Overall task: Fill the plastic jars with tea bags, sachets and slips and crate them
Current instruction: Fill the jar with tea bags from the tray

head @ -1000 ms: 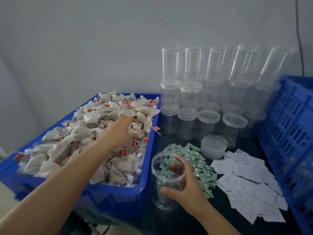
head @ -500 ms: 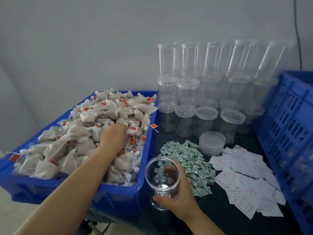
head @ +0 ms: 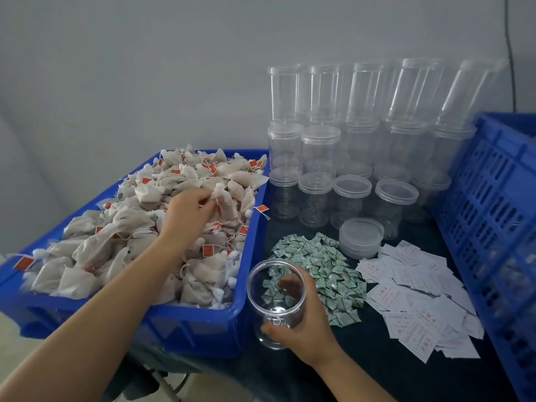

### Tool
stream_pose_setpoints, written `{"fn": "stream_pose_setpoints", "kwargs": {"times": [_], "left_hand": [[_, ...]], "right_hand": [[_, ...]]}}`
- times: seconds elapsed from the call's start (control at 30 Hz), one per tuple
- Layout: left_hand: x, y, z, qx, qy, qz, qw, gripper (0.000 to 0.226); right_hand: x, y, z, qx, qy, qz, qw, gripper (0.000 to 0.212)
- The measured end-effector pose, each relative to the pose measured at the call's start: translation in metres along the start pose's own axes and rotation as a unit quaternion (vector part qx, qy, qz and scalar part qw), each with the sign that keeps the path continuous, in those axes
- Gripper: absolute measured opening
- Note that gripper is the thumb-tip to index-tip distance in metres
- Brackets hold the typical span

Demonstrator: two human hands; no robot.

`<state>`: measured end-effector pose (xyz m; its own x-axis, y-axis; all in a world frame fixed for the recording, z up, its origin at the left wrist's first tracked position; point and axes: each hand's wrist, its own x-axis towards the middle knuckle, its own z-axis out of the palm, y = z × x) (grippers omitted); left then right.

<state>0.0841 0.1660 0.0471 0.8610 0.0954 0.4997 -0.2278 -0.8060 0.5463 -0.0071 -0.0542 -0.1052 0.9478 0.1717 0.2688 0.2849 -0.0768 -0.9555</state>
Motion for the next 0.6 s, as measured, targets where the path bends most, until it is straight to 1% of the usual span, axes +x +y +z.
{"fn": "stream_pose_setpoints", "kwargs": {"times": [0.1,0.2,0.27,0.37,0.5,0.6], "left_hand": [[0.000,0.016,-0.011,-0.053,-0.036,-0.001,0.998,0.026],[-0.003,0.036,-0.020,-0.128,-0.106,0.006,0.986,0.006],[-0.009,0.050,-0.025,-0.151,-0.157,0.045,0.975,0.018],[-0.019,0.069,-0.030,-0.131,-0.220,0.120,0.959,0.021],[-0.033,0.081,-0.028,-0.114,-0.296,0.153,0.936,0.024],[-0.043,0.085,-0.022,-0.093,-0.331,0.165,0.924,0.019]], "right_hand": [[0.000,0.000,0.000,-0.010,0.001,-0.005,1.000,0.100],[0.000,0.000,-0.001,-0.022,0.001,-0.014,1.000,0.098],[0.000,0.000,-0.001,-0.024,0.003,-0.020,1.000,0.096],[0.001,-0.001,-0.001,-0.029,0.004,-0.024,0.999,0.095],[0.001,-0.004,0.000,-0.019,0.002,-0.025,0.999,0.093],[0.002,-0.007,0.000,-0.006,0.002,-0.032,0.999,0.091]]}}
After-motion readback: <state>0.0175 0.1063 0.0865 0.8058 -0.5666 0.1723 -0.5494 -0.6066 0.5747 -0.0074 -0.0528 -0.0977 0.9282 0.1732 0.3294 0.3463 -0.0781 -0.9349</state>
